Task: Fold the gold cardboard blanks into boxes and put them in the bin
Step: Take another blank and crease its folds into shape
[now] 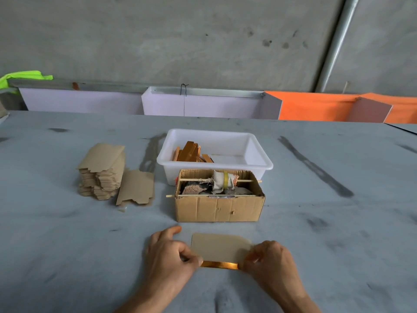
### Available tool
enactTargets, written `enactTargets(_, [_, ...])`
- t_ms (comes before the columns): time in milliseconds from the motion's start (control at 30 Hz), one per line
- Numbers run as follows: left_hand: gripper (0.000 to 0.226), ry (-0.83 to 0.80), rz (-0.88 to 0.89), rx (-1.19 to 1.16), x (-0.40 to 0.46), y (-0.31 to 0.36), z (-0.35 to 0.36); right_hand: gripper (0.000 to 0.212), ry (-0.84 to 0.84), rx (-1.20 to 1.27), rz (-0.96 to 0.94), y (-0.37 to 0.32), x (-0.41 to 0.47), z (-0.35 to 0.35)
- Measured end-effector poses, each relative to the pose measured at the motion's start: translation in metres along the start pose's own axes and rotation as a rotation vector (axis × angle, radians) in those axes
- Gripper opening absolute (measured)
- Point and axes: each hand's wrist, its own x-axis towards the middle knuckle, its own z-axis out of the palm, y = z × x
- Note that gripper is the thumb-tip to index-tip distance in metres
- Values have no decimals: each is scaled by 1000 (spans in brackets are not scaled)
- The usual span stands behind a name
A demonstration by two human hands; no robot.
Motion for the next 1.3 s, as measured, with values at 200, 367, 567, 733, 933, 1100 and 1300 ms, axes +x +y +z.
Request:
enactTargets(200, [28, 24, -56, 11, 0, 2, -1, 24, 4, 198, 68, -1, -3, -3])
enactTargets(367, [17, 123, 351, 154, -10, 8, 2, 31, -8, 200, 37, -1, -10, 2])
enactTargets(567, [21, 236, 877, 455, -14, 17, 1, 21, 54, 0, -118, -8, -19, 2])
enactTargets(733, [17, 116, 817, 374, -14, 12, 2, 20, 241, -72, -544, -22, -26, 14])
enactTargets(933, [24, 27, 715, 290, -20, 2, -3, 23, 63, -16, -402, -3, -25, 16])
enactTargets(1100, [36, 17, 674, 257, -26, -1, -2, 25, 87, 18, -251, 6, -11, 15])
enactTargets(1300, [24, 63, 710, 151, -27, 2, -4, 43, 52, -196, -130, -13, 18, 6])
